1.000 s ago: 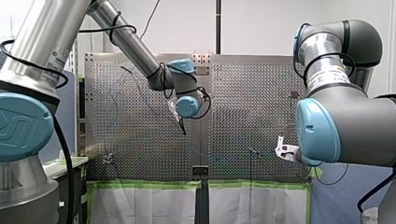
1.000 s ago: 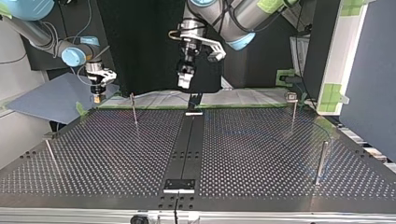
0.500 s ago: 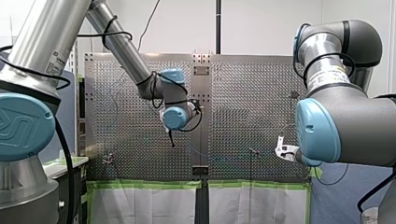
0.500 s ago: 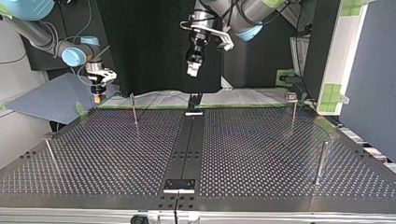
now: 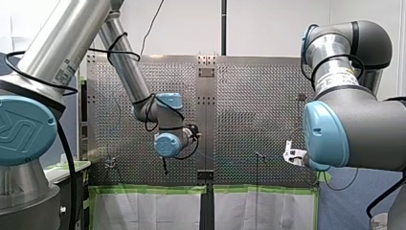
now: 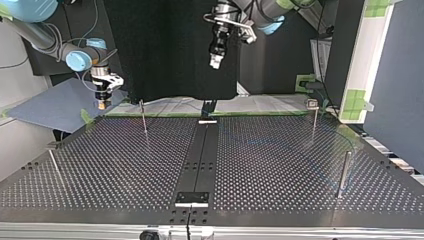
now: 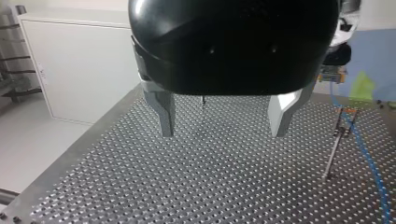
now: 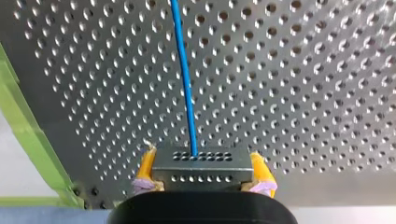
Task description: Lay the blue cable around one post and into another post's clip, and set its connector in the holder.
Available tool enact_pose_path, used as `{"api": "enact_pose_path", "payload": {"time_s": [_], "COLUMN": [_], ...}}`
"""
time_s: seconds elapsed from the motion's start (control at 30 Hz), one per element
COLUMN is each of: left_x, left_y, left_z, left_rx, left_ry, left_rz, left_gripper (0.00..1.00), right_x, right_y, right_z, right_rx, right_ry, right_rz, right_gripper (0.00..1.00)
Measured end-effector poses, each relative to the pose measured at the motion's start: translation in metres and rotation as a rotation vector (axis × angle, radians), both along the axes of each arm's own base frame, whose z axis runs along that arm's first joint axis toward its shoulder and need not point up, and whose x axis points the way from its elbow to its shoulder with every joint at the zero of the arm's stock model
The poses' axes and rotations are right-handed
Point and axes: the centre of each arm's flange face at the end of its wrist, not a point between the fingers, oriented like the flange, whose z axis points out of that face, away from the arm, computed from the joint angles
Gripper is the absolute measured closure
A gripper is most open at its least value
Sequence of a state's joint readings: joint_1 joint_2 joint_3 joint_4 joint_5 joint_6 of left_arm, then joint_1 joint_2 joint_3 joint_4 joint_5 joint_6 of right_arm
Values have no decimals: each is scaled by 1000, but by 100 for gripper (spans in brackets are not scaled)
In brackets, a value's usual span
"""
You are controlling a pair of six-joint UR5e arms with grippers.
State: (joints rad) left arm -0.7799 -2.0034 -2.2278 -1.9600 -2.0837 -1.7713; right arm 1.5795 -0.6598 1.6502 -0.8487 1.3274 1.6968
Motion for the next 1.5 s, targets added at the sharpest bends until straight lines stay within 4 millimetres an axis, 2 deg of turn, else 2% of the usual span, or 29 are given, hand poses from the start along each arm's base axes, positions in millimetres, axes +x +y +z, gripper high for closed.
{"api": "enact_pose_path", "payload": {"time_s": [0.23, 0.4, 0.57, 0.93, 1.07, 1.5], "left_x": [-20, -34, -49, -86, -90, -85], "left_y": [21, 35, 51, 86, 90, 85], "left_z": [-17, -27, -37, -56, -58, -56], "left_rx": [34, 66, 98, 170, 178, 163], "left_ry": [30, 60, 93, 168, 178, 175], "left_rz": [5, 7, 8, 6, 4, 2], "left_gripper": [0, 0, 0, 0, 0, 0], "right_x": [-7, -8, -7, 9, 15, 37], "right_y": [-3, -5, 2, 15, 16, 25], "right_z": [7, 29, 47, 91, 108, 174], "right_rx": [-11, -24, -35, -75, -92, -141], "right_ry": [24, 30, 30, 26, 17, 2], "right_rz": [-26, -33, -32, -7, 5, 46], "right_gripper": [100, 100, 100, 100, 100, 100]}}
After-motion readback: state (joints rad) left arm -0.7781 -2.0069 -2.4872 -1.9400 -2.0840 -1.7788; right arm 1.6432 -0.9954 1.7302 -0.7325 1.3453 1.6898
